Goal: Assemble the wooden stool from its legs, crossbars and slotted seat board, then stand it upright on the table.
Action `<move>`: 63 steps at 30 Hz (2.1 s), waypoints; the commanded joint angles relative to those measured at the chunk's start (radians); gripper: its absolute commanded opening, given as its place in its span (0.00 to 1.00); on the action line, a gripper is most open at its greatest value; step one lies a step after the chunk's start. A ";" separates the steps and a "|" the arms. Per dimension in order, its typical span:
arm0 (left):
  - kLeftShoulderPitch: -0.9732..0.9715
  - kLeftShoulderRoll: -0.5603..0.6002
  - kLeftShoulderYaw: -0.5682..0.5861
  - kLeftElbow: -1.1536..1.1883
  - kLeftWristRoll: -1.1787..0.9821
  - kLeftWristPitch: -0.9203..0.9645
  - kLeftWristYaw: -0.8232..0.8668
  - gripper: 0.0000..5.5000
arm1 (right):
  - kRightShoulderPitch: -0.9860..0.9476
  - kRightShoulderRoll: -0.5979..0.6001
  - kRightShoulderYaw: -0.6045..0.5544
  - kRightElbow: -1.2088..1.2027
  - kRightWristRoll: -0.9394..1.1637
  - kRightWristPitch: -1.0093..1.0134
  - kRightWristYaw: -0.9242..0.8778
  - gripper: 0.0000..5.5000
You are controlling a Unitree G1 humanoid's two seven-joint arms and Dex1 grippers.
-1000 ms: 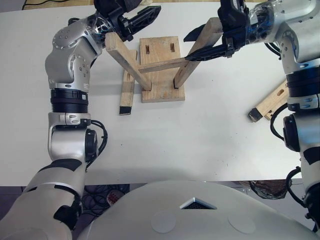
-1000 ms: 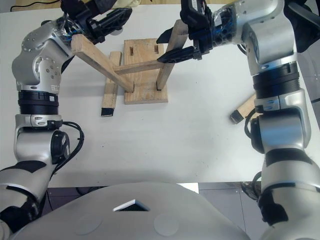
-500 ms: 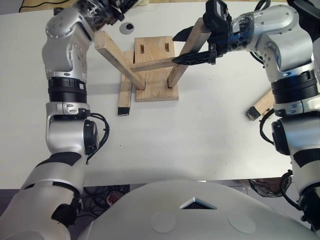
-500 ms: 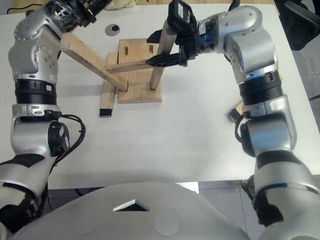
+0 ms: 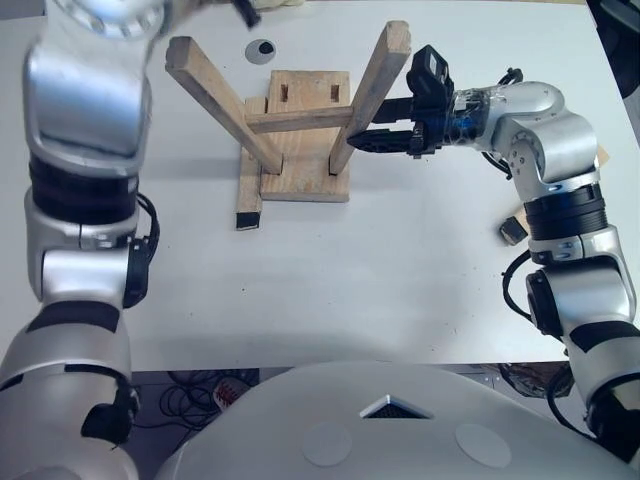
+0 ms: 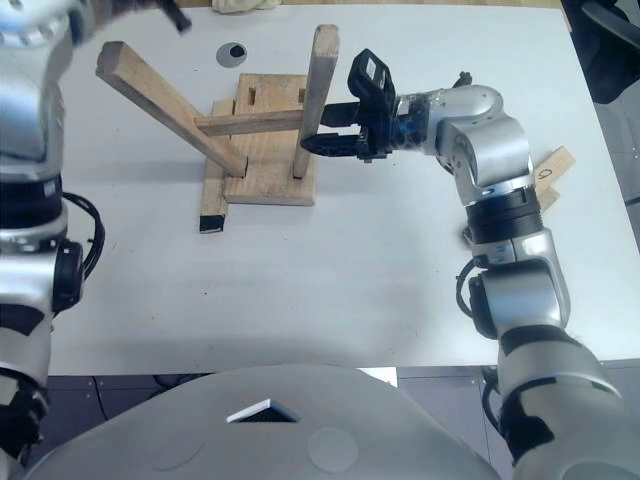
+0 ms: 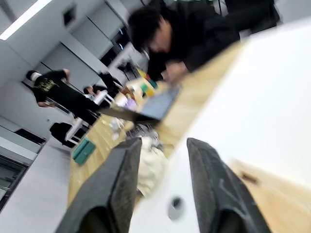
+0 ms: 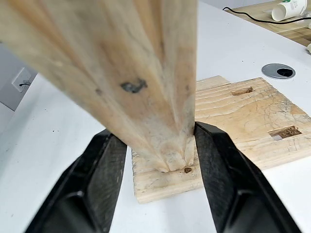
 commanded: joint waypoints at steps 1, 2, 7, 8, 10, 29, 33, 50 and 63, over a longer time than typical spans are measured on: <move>0.126 0.020 -0.081 -0.137 0.029 0.151 0.007 0.19 | 0.027 -0.002 -0.041 -0.063 0.025 0.034 -0.029 0.39; 0.180 0.005 -0.111 -0.153 0.031 0.193 0.022 0.17 | 0.038 0.001 -0.037 -0.074 0.020 0.033 -0.033 0.39; 0.393 -0.125 -0.242 -0.043 0.020 0.238 0.094 0.02 | 0.064 0.008 0.008 -0.092 -0.025 0.008 -0.048 0.39; 0.399 -0.151 -0.237 -0.016 0.018 0.234 0.105 0.00 | 0.071 0.008 0.026 -0.091 -0.042 -0.007 -0.047 0.39; 0.395 -0.163 -0.236 0.008 0.022 0.220 0.107 0.00 | 0.087 0.014 0.055 -0.095 -0.067 -0.028 -0.046 0.39; 0.293 -0.285 0.044 0.093 -0.089 0.024 0.104 0.00 | 0.162 0.017 0.114 -0.133 -0.158 -0.084 -0.164 0.38; 0.215 -0.311 0.247 0.078 -0.231 -0.106 0.081 0.00 | 0.199 -0.023 0.054 -0.189 -0.107 -0.067 -0.124 0.46; 0.082 -0.092 0.671 0.022 -0.503 0.195 0.251 0.00 | 0.250 0.135 0.054 -0.211 -0.361 -0.073 -0.611 0.21; 0.121 -0.251 0.378 0.226 -0.455 0.204 0.276 0.00 | 0.112 0.300 0.299 -0.321 -0.429 0.086 -0.605 0.00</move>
